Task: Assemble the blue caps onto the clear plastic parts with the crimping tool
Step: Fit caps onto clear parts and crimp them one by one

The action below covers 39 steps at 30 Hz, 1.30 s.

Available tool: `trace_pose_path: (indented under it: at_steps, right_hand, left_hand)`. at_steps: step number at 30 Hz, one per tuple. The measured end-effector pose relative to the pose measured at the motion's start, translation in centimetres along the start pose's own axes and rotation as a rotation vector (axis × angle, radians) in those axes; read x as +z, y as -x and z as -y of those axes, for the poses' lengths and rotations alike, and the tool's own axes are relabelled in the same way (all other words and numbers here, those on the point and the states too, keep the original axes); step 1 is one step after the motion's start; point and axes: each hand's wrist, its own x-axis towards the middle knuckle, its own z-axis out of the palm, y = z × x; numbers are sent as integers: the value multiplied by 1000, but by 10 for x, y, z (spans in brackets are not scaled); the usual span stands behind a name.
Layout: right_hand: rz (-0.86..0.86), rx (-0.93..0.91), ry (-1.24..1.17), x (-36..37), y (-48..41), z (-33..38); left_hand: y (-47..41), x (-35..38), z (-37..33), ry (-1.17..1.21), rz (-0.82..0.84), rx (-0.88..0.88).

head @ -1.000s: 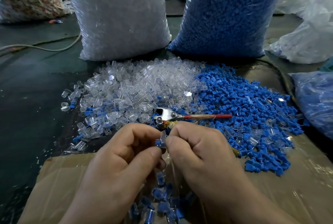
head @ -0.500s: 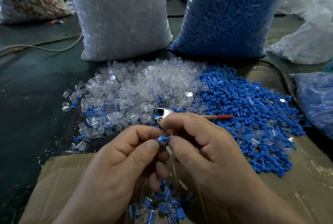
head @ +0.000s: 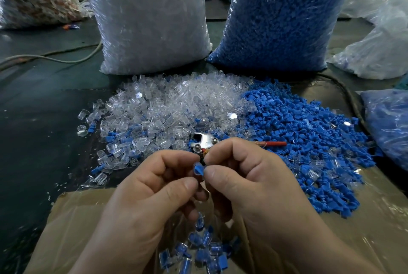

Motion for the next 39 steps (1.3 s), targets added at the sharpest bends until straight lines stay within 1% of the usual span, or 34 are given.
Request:
trace_pose_path:
  at_steps: [7, 10, 11, 12, 14, 15, 16, 17, 18, 19, 20, 22, 26, 31, 33, 36, 37, 39]
  right_hand:
    - [43, 42, -92, -2, -2, 0]
    - [52, 35, -11, -6, -2, 1]
    - [33, -5, 97, -8, -1, -1]
    - [-21, -81, 287, -12, -2, -4]
    - [-173, -279, 816, -23, -6, -9]
    - [-217, -317, 1048, -27, -9, -9]
    - [-212, -261, 1206, -31, -12, -9]
    - [-180, -152, 1314, -34, -15, -11]
    - [-128, -42, 1376, -38, -17, -13]
    - [-78, 31, 1417, -41, -19, -16]
    - [-43, 51, 1444, -43, -20, -19]
    - [-19, 25, 1471, -43, -21, -21]
    - [-25, 4, 1500, -44, -24, -17]
    - [-76, -9, 1477, -43, -27, -12]
    - [-116, -28, 1404, -46, -24, -7]
    - [-182, -114, 1171, -47, -14, 5]
    - [-185, -138, 1109, -46, -10, 9]
    - [-138, -154, 1053, -43, -6, 15]
  left_hand:
    - [1, 2, 1, -98, 3, 46]
    - [1, 4, 1, -103, -30, 61]
    - [1, 4, 1, -119, -35, 77]
    - [1, 4, 2, -138, -40, 89]
    - [0, 4, 2, -165, -71, 107]
    - [-1, 4, 3, -162, -87, 113]
    - [-2, 4, 2, -145, -95, 110]
    - [-2, 4, 2, -132, -96, 106]
    - [-2, 4, 1, -118, -97, 97]
    - [-3, 4, 1, -105, -106, 89]
    - [-3, 4, 1, -91, -121, 78]
    - [-3, 3, 1, -68, -137, 60]
    - [-4, 0, 1, -86, -120, 49]
    - [-5, -4, 4, -98, -163, 80]
    - [-3, -4, 3, -94, -198, 108]
    - [-2, -4, 0, -70, -267, 162]
    - [-2, -4, -1, -73, -285, 178]
    - [-3, -5, -3, -98, -320, 222]
